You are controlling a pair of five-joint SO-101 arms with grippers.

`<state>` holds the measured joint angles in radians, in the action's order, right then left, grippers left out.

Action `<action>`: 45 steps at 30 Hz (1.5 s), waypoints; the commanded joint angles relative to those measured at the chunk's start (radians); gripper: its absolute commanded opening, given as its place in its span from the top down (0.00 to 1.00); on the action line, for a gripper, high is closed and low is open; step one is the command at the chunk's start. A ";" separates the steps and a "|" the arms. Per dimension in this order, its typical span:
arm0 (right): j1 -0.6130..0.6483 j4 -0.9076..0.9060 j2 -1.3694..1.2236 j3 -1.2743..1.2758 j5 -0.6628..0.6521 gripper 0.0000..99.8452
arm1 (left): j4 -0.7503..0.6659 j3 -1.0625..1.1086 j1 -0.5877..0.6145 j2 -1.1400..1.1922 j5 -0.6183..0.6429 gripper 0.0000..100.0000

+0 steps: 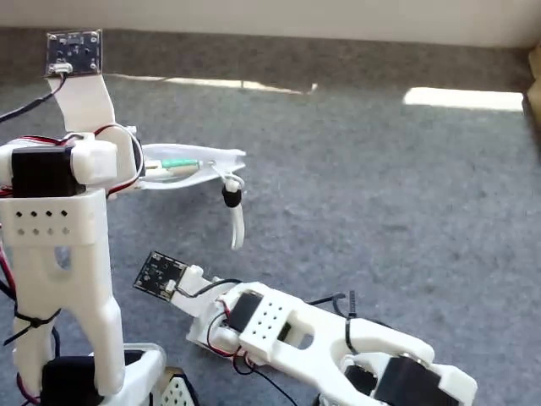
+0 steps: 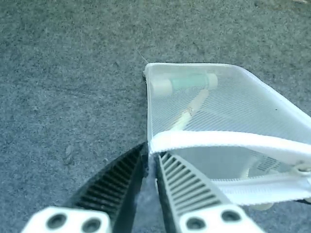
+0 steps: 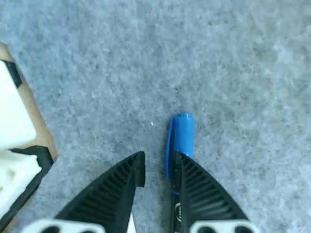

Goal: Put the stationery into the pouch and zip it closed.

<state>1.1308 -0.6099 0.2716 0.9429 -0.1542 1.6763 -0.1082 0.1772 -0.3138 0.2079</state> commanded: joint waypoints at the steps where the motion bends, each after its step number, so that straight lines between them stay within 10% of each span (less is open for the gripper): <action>1: -0.065 0.022 -0.081 -0.067 0.008 0.90 | -0.014 0.004 0.015 0.010 0.012 0.99; 45: -0.185 -0.094 -0.050 -0.128 0.006 0.90 | -0.014 0.002 0.016 0.010 0.011 0.99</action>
<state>0.9544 -0.7004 0.2716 0.8370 -0.1542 1.6763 -0.1082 0.1772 -0.3138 0.2079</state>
